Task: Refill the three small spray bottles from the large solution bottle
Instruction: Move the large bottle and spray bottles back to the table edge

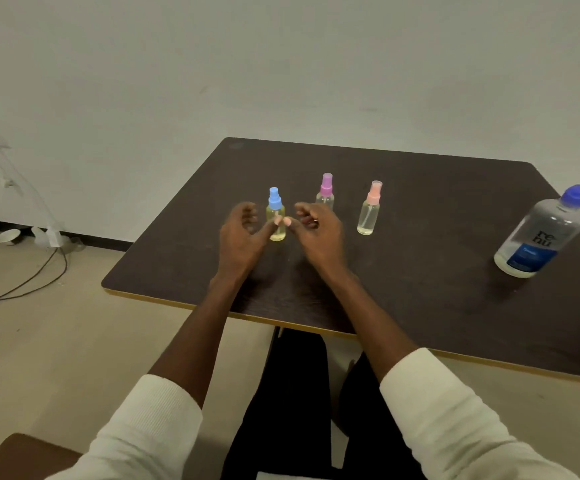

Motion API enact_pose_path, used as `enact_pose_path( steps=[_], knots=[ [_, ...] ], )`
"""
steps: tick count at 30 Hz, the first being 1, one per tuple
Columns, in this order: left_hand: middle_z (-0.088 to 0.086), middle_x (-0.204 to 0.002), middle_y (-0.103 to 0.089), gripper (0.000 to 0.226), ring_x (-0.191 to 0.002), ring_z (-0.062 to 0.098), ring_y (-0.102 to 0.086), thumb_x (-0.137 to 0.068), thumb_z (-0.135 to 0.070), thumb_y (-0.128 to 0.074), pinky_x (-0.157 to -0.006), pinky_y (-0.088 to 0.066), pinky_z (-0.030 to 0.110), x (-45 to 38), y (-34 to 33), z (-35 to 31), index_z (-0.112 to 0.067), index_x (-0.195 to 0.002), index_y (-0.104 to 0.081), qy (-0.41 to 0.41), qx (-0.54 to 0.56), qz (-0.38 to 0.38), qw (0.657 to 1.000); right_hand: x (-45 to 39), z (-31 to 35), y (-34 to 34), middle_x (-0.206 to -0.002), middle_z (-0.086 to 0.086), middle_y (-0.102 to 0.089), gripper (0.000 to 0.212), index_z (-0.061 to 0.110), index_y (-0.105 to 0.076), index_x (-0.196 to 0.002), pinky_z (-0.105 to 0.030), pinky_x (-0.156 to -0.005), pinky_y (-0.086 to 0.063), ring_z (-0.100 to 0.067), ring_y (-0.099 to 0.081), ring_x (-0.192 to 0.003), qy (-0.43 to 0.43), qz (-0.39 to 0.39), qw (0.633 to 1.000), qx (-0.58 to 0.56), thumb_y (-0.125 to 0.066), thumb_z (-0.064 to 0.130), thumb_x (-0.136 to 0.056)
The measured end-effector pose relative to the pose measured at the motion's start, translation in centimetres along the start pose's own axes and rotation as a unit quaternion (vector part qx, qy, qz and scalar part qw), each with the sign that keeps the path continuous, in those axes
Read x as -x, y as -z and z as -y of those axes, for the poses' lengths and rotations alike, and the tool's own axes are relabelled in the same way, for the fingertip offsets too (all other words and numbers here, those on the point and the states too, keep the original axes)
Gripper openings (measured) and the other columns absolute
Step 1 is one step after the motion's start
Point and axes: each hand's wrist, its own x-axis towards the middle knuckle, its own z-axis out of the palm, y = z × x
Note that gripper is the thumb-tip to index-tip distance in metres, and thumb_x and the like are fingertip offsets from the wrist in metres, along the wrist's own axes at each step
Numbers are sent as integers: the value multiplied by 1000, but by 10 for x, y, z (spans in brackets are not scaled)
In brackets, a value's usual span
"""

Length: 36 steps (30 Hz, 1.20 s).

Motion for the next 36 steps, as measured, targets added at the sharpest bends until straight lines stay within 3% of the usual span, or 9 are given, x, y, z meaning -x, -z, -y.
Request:
enact_pose_path(
  steps=[3, 6, 10, 16, 21, 23, 25, 28, 36],
  knots=[
    [3, -88, -63, 28, -76, 11, -58, -90, -35, -74, -69, -53, 30, 39, -20, -22, -12, -97, -58, -26, 49, -114, 992, 15, -7, 35, -84, 1, -66, 10, 8, -71, -89, -14, -68, -47, -1, -59, -73, 19, -63, 997, 28, -76, 8, -80],
    [-8, -73, -58, 18, -64, 2, -52, -93, -23, -71, -62, -45, 17, 73, -68, -54, -16, -86, -57, -50, 83, -42, 994, 21, -13, 78, -79, 3, -66, 5, 10, -70, -81, -16, -67, -48, -3, -59, -71, -2, -123, 991, 49, -72, 5, -81],
    [-4, -77, -63, 15, -69, 10, -58, -94, -23, -70, -66, -50, 27, 85, -148, -81, -16, -86, -59, -47, 101, 95, 989, 35, -17, 144, -83, -1, -61, 10, 14, -62, -83, -22, -67, -48, -6, -56, -72, -11, -217, 973, 83, -71, 9, -82],
    [-3, -81, -61, 9, -73, 13, -56, -96, -18, -65, -68, -48, 29, 89, -235, -113, -15, -89, -59, -102, 82, 191, 973, 50, -41, 237, -127, -2, -39, 74, 18, -40, -123, -39, -96, -50, -19, -48, -114, -116, -421, 879, 193, -85, 34, -66],
    [3, -88, -63, 5, -78, 17, -57, -96, -12, -62, -71, -49, 31, 84, -279, -125, -11, -92, -61, -116, 57, 223, 966, 36, -57, 282, -159, -5, -15, 122, 22, -9, -155, -44, -116, -32, -24, -25, -146, -229, -334, 905, 128, -90, 30, -64],
    [5, -88, -63, 5, -79, 18, -58, -96, -12, -62, -71, -48, 31, 78, -291, -126, -10, -92, -60, -116, 52, 226, 966, 30, -66, 290, -155, -3, -29, 115, 23, -17, -152, -44, -112, -38, -23, -35, -141, -229, -298, 918, 128, -89, 37, -63],
    [5, -87, -63, 6, -78, 18, -57, -96, -12, -62, -71, -48, 32, 70, -303, -127, -11, -90, -59, -109, 50, 221, 968, 21, -73, 293, -134, 0, -51, 86, 21, -37, -136, -35, -97, -50, -18, -54, -121, -229, -280, 921, 140, -87, 34, -67],
    [5, -87, -63, 7, -77, 18, -57, -97, -12, -60, -69, -50, 32, 54, -321, -130, -12, -91, -59, -89, 39, 221, 970, -3, -78, 302, -116, 3, -58, 64, 18, -42, -122, -21, -77, -47, -15, -60, -103, -228, -287, 921, 132, -83, 23, -73],
    [0, -87, -59, 10, -78, 15, -57, -99, -16, -59, -64, -46, 27, 1, -386, -141, -15, -90, -55, -82, -12, 225, 971, -122, -147, 349, -126, -2, -57, 66, 17, -46, -131, -18, -82, -41, -14, -56, -110, -200, -285, 930, 117, -80, 17, -75]
  ],
)
